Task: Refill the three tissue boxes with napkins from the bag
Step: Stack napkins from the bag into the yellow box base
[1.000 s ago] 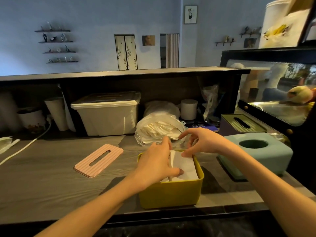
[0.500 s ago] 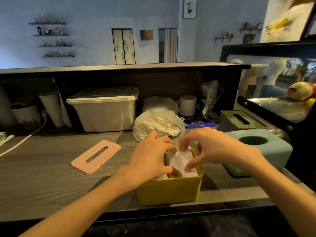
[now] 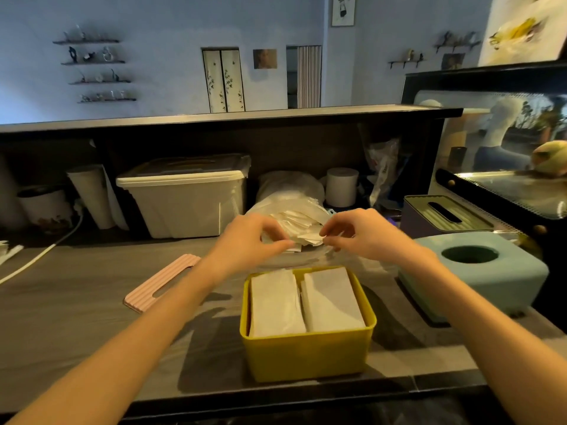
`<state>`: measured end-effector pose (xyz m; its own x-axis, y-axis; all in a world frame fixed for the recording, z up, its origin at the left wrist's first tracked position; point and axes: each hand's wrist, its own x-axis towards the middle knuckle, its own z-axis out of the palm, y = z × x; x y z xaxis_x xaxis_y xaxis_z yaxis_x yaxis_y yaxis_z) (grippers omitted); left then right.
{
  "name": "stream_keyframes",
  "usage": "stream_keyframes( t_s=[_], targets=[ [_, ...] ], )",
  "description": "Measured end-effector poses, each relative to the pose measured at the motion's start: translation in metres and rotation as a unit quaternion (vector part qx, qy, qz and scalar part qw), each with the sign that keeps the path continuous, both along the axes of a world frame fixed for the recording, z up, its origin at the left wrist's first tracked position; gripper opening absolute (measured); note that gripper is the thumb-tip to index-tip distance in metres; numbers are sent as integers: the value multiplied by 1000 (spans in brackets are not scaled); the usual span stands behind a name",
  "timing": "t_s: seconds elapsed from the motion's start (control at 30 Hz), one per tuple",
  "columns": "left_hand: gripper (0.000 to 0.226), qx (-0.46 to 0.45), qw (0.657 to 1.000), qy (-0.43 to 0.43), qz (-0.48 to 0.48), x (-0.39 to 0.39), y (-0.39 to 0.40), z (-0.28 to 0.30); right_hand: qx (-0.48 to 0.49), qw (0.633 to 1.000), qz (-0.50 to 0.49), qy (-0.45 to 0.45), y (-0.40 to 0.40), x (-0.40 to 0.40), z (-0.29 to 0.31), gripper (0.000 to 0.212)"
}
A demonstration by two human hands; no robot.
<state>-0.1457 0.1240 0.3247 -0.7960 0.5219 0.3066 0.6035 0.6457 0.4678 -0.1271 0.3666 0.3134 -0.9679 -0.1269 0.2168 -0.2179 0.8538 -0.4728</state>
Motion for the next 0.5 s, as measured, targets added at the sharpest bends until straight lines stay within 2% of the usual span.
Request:
stream_keyframes(
  t_s=[0.1,0.27,0.37,0.5],
  targets=[
    [14,11,999,-26,42,-41,-5,-25,-46,999,7,-4,-4,-40,-34,28],
    [10,166,976,-115,77,-82,13,-75,-36,997,-3,72,-14,-87,-78,41],
    [11,232,958,-135,103,-100,34,-95,-20,997,0,77,-18,-106,-94,53],
    [8,300,934,-145,131,-111,48,-109,-22,994,-18,108,-15,-126,-110,49]
  ],
)
